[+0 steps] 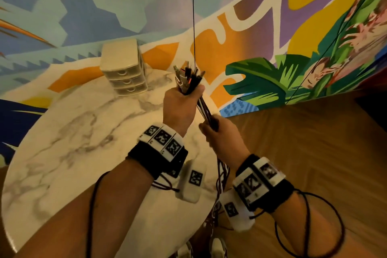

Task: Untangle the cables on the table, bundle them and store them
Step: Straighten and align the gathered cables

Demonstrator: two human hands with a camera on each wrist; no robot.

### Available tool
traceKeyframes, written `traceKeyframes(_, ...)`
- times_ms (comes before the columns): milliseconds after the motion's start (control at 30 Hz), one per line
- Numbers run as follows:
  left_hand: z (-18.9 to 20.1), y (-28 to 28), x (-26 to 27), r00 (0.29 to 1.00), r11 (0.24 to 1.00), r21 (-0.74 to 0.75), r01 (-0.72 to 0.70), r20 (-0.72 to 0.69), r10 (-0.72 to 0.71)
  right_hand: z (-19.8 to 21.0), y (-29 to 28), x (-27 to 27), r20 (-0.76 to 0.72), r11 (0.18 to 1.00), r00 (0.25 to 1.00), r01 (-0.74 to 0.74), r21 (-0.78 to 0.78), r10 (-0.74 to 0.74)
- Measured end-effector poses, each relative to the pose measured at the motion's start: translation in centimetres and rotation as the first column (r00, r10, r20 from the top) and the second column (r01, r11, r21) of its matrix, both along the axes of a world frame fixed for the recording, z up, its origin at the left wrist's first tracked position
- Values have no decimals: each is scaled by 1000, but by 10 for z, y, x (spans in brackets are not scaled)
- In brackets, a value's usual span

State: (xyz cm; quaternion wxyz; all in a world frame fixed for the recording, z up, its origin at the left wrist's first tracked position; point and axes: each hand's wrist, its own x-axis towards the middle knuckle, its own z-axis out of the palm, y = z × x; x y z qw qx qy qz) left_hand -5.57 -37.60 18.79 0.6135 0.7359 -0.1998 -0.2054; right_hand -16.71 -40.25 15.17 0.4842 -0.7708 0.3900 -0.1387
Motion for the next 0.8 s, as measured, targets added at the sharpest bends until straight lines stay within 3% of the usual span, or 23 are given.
traceKeyframes(67,-2,-4,-6,996,996,-5,-90,26,90,-8,6,-1,-57,970,997,39,-240,-54)
traceKeyframes(100,-2,-5,-12,995,995,-10,-97,36,97,-9,5,-2,-62,964,997,32,-264,-50)
traceKeyframes(133,-2,-5,-16,995,995,-26,-99,24,99,-7,1,-4,-29,980,1000,3,-198,-9)
traceKeyframes(200,-1,-2,-20,986,992,-106,-73,-159,56,3,-9,-9,150,975,985,-109,192,81)
traceKeyframes(233,0,1,-20,952,984,-177,-27,-303,-28,10,-14,-12,252,891,964,-189,412,88)
traceKeyframes(300,3,8,-20,818,932,-326,159,-484,-309,22,-22,-16,392,661,918,-326,676,51)
traceKeyframes(400,7,15,-18,682,822,-338,458,-459,-569,27,-22,-14,527,353,847,-514,782,65)
traceKeyframes(467,9,14,-17,688,802,-321,504,-413,-597,23,-21,-11,562,293,824,-557,777,75)
traceKeyframes(533,6,10,-11,800,859,-234,456,-315,-511,21,-21,-7,495,409,867,-474,780,60)
traceKeyframes(567,3,7,-8,862,893,-190,409,-242,-446,20,-21,-6,428,539,903,-384,750,47)
traceKeyframes(600,-1,4,-6,913,925,-152,349,-170,-372,18,-18,-5,348,699,937,-273,660,37)
traceKeyframes(633,-5,2,-3,950,953,-121,277,-114,-291,17,-15,-6,261,857,965,-158,490,29)
traceKeyframes(667,-8,0,-2,975,973,-105,205,-71,-213,14,-10,-6,165,962,986,-62,264,18)
traceKeyframes(733,-11,1,-5,992,987,-106,122,-23,-125,5,1,-7,1,995,1000,-3,-98,3)
traceKeyframes(800,-14,3,-12,989,981,-125,145,-4,-147,1,5,-7,-13,988,1000,-17,-155,15)
